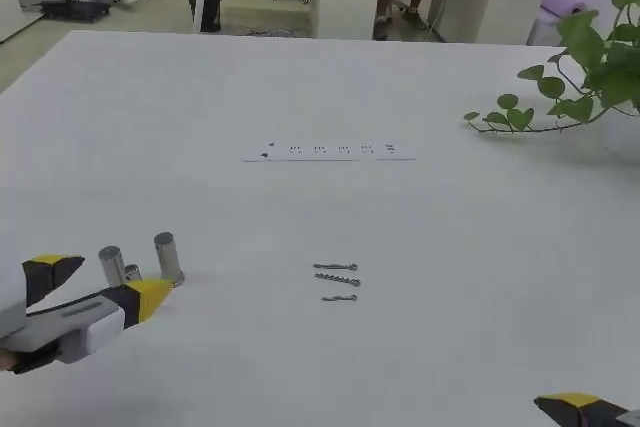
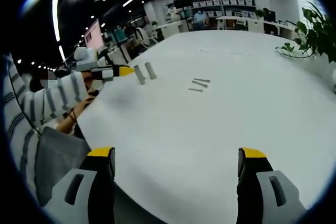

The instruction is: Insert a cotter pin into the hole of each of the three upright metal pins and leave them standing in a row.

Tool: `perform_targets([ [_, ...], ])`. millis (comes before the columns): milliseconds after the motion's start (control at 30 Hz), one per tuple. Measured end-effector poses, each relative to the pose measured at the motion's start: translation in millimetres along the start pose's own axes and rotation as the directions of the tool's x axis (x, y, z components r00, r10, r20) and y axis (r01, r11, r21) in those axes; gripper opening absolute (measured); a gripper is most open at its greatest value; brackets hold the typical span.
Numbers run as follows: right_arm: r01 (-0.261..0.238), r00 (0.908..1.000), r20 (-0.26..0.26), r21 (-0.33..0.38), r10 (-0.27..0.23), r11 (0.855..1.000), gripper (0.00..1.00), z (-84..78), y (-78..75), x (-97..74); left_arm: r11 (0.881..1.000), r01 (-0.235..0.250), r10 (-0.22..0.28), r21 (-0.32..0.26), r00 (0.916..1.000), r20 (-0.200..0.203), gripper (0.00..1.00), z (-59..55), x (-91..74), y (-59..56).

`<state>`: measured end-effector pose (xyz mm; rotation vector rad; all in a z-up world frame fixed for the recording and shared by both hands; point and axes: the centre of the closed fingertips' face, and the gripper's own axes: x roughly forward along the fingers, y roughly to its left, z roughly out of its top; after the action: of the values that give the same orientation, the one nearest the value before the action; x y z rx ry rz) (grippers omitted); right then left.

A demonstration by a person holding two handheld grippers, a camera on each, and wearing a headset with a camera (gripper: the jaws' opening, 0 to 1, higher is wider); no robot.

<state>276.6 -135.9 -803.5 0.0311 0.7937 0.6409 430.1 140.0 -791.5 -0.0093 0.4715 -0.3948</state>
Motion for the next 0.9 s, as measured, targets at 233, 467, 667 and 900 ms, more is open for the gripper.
perform_targets([
  [233,0.009,1.0000,-0.004,0.009,-0.009,1.000,0.98,-1.3,-3.2,0.0,1.000,0.017,-0.016,0.021,0.9990,-0.041,0.45,-13.0,9.9,-3.8],
  [467,0.002,0.9999,-0.012,0.002,-0.002,1.000,0.97,-2.0,-1.5,1.0,0.998,0.021,-0.017,0.065,0.9976,-0.067,0.34,-23.0,19.9,-4.9],
  [667,0.002,0.9999,-0.016,0.000,-0.002,1.000,0.97,-1.9,-2.3,0.4,0.999,0.024,-0.021,0.047,0.9966,-0.079,0.30,-28.1,27.1,-4.6],
  [900,-0.003,0.9996,-0.028,0.009,0.003,1.000,0.96,-5.3,-4.2,-0.2,1.000,0.022,-0.021,0.011,0.9984,-0.053,0.23,-25.4,35.0,-3.0],
])
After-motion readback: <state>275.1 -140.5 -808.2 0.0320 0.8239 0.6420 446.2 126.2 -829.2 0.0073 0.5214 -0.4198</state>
